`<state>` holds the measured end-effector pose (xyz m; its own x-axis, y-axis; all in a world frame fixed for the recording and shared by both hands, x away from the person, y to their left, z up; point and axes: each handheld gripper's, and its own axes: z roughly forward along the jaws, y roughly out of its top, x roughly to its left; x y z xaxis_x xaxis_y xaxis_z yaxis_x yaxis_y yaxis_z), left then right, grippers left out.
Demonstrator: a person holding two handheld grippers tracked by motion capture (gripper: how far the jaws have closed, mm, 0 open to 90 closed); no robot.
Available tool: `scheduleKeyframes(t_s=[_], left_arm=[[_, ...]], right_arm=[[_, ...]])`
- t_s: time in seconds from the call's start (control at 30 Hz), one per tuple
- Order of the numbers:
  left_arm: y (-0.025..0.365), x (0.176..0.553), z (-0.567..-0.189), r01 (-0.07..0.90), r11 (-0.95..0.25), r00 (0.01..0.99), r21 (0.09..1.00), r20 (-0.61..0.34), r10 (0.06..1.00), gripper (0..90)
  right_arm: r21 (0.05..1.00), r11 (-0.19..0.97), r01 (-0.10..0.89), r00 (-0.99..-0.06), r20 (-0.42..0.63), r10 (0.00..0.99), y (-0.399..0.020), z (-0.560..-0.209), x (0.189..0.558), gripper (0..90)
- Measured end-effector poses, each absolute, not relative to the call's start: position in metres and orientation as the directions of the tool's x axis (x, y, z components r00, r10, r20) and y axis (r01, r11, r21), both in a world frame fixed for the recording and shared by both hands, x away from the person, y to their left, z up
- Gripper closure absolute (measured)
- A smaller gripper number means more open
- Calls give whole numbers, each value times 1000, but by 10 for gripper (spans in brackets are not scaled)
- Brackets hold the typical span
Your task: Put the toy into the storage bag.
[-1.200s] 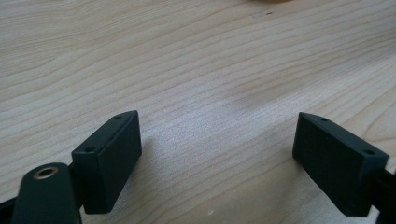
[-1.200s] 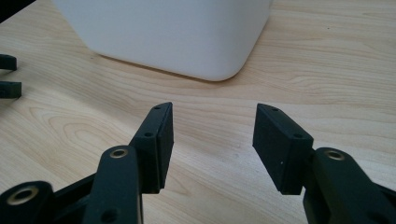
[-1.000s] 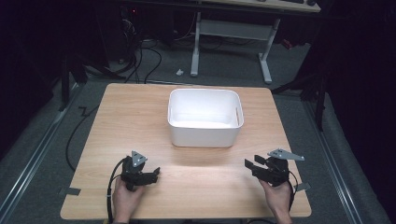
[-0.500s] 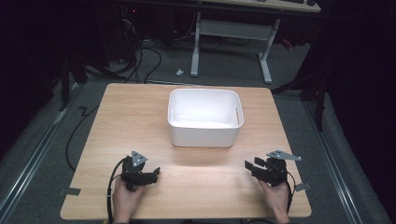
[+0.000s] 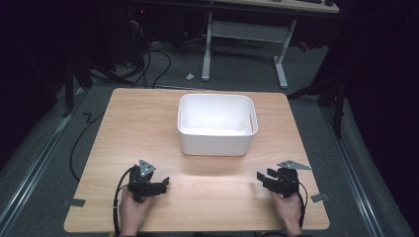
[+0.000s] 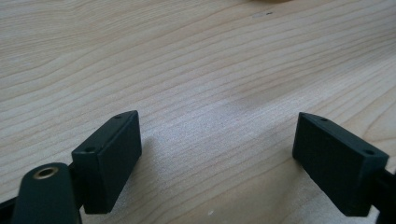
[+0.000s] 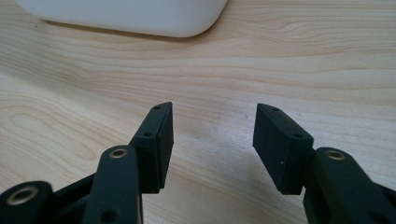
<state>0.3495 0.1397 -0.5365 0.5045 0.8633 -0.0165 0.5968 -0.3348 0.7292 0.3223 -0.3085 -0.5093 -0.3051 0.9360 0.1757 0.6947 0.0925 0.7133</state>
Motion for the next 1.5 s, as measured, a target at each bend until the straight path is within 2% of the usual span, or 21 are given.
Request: scheduleKeyframes(t_s=[0.87,1.03,1.17,1.5], left_arm=[[140,349,-537,597,-334,504,729,-16,864,158],[140,349,-537,597,-334,504,729,-17,864,158],[140,349,-537,597,-334,504,730,-16,864,158],[140,349,-537,597,-334,504,730,-17,864,157]], right_arm=[[710,135,691,-296,108,949,-301,-525,332,476],[719,158,677,-300,73,951,-299,-527,332,452],[724,225,652,-314,-11,949,-292,-529,330,424],[726,234,647,-322,-17,946,-291,-531,330,352]])
